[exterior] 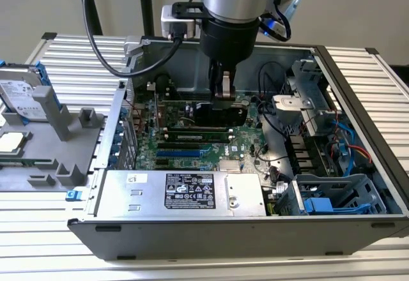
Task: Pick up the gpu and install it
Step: 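Insert the gpu into the slot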
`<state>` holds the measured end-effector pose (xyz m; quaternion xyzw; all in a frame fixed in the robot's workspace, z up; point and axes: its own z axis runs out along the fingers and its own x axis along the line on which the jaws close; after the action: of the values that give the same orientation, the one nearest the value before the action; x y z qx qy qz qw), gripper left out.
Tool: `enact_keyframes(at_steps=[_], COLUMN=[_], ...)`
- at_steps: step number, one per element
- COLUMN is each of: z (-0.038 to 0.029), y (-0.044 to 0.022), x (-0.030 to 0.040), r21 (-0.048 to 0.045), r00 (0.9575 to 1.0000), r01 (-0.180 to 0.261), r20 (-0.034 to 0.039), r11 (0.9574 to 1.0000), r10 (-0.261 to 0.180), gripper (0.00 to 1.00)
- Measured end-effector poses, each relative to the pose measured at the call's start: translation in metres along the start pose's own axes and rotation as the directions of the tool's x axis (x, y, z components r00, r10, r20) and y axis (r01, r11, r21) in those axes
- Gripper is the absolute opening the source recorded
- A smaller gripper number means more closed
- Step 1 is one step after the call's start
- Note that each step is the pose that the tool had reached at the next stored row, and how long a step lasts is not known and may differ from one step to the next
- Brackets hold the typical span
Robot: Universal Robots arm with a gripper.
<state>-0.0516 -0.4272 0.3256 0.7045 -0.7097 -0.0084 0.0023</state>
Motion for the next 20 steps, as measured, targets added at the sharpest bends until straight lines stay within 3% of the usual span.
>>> enact_keyframes(at_steps=[20], z=[0.0063], y=[-0.0001], x=[0.0001], r21=[0.0], r00=[1.0], r01=[0.0], r20=[-0.001], r11=[1.0], r10=[0.0], gripper=[0.0])
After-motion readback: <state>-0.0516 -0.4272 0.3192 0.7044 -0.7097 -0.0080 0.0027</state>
